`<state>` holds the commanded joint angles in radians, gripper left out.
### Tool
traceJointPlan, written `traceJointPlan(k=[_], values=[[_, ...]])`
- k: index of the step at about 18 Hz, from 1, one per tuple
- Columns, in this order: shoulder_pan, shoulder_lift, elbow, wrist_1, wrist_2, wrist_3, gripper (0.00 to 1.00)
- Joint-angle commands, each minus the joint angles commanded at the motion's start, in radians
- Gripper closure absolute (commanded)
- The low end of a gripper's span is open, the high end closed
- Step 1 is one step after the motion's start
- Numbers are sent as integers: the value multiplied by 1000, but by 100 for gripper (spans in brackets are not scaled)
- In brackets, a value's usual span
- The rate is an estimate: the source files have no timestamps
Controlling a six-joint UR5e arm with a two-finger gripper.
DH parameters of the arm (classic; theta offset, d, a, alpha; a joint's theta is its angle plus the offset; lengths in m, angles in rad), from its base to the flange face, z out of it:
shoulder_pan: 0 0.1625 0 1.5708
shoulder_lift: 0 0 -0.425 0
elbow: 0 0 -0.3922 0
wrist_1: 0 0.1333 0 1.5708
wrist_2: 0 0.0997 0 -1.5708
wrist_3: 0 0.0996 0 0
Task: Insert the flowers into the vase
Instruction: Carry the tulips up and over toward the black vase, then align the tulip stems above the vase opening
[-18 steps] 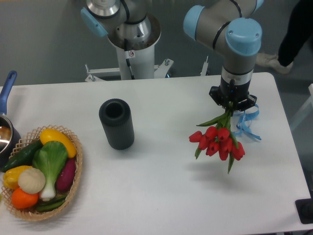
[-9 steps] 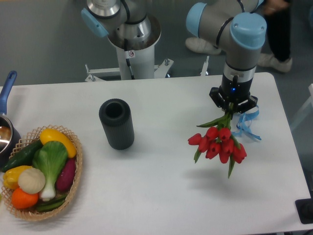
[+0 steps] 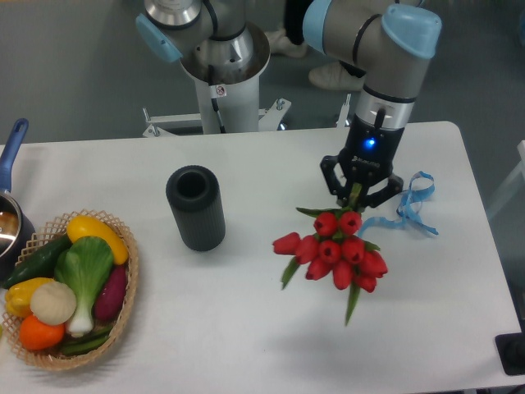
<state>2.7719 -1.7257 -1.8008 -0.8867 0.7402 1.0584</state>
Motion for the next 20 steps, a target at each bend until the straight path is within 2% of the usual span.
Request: traceJointPlan(k=[2, 5, 7, 10, 14, 20], values=[[-3, 3, -2, 0, -102, -2, 98], [-31, 43, -21, 0, -123, -17, 98], [-29, 73, -81, 34, -201, -9, 98], [-20, 161, -213, 142, -385, -5, 98], [21, 264, -288, 150, -491, -5, 97], [26, 296, -322, 150, -527, -5, 97]])
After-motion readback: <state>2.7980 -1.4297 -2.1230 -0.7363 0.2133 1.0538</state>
